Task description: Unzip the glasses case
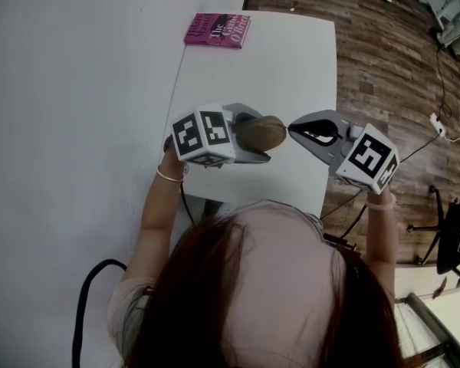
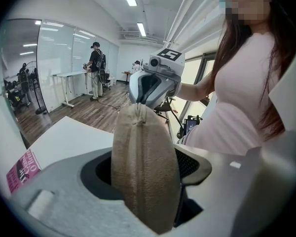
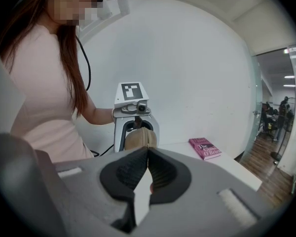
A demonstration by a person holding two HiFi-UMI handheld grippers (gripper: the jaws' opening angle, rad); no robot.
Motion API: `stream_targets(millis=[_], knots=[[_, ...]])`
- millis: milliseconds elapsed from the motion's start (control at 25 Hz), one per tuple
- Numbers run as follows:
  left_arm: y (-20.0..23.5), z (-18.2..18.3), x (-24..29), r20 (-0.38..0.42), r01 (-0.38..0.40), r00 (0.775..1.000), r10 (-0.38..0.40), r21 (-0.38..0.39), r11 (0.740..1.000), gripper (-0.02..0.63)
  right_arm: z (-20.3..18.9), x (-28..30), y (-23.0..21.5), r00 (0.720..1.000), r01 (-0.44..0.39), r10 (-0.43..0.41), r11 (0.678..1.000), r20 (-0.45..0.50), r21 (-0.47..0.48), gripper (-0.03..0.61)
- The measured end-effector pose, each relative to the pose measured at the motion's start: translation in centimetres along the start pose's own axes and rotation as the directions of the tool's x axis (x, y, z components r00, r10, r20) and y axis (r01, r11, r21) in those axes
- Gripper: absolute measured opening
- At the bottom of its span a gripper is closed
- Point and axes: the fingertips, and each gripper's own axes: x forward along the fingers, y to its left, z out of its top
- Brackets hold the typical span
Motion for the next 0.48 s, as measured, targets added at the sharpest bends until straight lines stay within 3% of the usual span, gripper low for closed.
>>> stream_targets(millis=[480], knots=[[0.48,0.73,-0.86,0.085,-0.009,0.996,0.011,-0.023,1.0,0.301,-0.33,0.21,-0.46,1.0,0.008,-0.008,1.0,-0.002,0.017,0.005]])
